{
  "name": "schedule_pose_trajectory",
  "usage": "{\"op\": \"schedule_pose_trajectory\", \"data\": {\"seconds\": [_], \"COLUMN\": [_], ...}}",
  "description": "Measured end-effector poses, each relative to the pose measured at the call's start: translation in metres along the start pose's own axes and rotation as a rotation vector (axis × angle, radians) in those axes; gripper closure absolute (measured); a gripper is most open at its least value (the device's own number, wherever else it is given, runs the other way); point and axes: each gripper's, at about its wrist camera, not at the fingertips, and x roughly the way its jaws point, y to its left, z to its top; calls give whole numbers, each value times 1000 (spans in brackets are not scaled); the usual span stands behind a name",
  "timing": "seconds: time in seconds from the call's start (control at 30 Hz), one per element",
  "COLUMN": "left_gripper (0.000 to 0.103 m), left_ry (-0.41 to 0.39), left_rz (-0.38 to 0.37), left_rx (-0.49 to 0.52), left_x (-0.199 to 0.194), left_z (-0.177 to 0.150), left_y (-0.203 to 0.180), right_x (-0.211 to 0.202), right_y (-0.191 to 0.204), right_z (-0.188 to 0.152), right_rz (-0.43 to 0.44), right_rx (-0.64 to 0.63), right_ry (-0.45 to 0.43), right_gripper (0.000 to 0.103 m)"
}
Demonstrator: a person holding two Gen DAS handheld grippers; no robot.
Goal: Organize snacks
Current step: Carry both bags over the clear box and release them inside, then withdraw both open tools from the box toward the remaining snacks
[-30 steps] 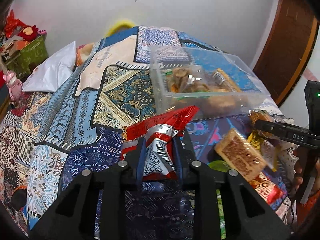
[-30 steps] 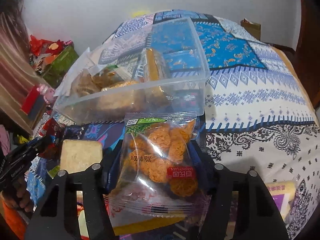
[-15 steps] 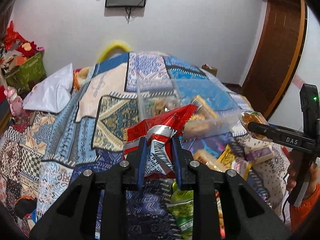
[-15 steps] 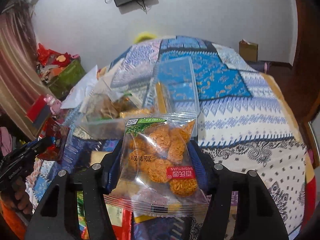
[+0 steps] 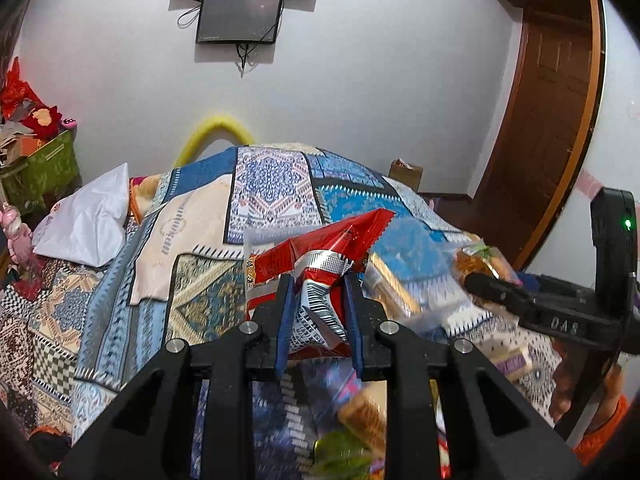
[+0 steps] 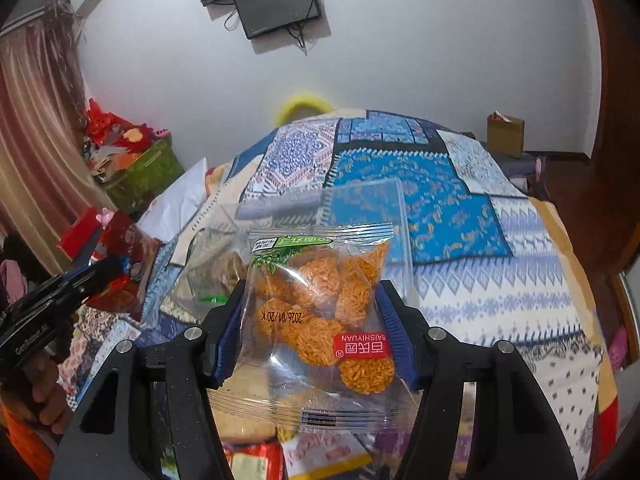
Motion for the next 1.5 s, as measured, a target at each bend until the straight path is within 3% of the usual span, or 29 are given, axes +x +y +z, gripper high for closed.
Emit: {"op": "schedule_pose_trajectory", "data": {"seconds": [0.63, 1.07, 1.13, 1.2, 1.5], "left_gripper": [79, 76, 71, 58, 44], "left_ry": [88, 159, 168, 165, 153], "left_rz": [38, 40, 39, 50, 55], "left_rx": [-2, -21, -30, -24, -3], "left_x": [106, 147, 150, 150, 128], "left_z": [29, 23, 24, 24, 24], "left_y": [6, 12, 12, 11, 7], "right_x": [69, 109, 112, 114, 108], "right_y": [11, 15, 16, 17, 16], "right_z": [32, 22, 21, 20, 18], "right_rz": [8, -8, -9, -17, -35], "right_rx": [-41, -79, -89, -98, -105], "right_ry": [72, 172, 183, 190, 208], "right_gripper": [45, 44, 44, 43, 37]}}
